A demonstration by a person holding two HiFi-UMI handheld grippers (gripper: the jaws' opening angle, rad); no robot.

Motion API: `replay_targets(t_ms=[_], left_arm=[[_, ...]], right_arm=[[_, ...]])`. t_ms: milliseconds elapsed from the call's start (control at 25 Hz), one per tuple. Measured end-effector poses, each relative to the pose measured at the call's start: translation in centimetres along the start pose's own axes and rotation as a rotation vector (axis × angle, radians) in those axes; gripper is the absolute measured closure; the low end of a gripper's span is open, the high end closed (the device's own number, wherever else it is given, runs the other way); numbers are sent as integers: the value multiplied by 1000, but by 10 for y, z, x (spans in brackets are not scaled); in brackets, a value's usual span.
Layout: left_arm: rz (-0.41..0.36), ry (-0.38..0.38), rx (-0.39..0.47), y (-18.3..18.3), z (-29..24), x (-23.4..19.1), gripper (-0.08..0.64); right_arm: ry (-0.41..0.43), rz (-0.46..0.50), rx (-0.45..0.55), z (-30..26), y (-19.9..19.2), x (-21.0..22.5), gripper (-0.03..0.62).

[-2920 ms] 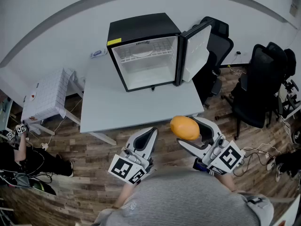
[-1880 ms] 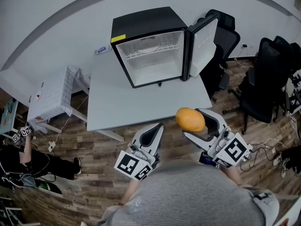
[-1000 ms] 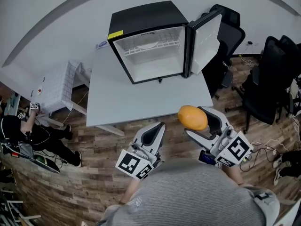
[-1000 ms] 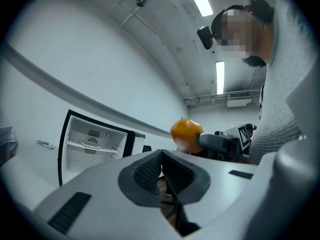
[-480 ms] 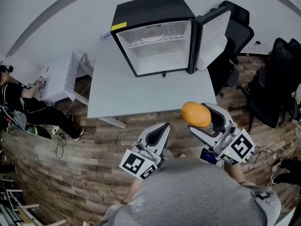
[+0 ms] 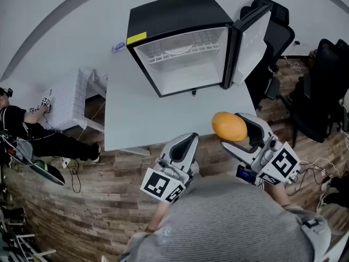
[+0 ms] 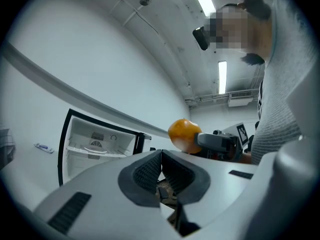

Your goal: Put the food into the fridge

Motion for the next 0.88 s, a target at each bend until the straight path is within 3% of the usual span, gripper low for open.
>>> replay_targets(t_ms=[600, 880], left_arm=[[6, -17, 22, 17, -25, -124, 552], [28, -28, 10, 7, -28, -148, 552]], right_arm=[[-34, 23, -45, -112, -15, 46, 281], [-63, 15, -82, -135, -34, 57, 281]])
Point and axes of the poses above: the fingertips, and each gripper's own axes: z backward along the fingers, x to its right, y out of its top, the point moved 3 cm from there along z, backward along the fingers, and after that the axes turned 7 degrees about y, right-handed, at the moved point
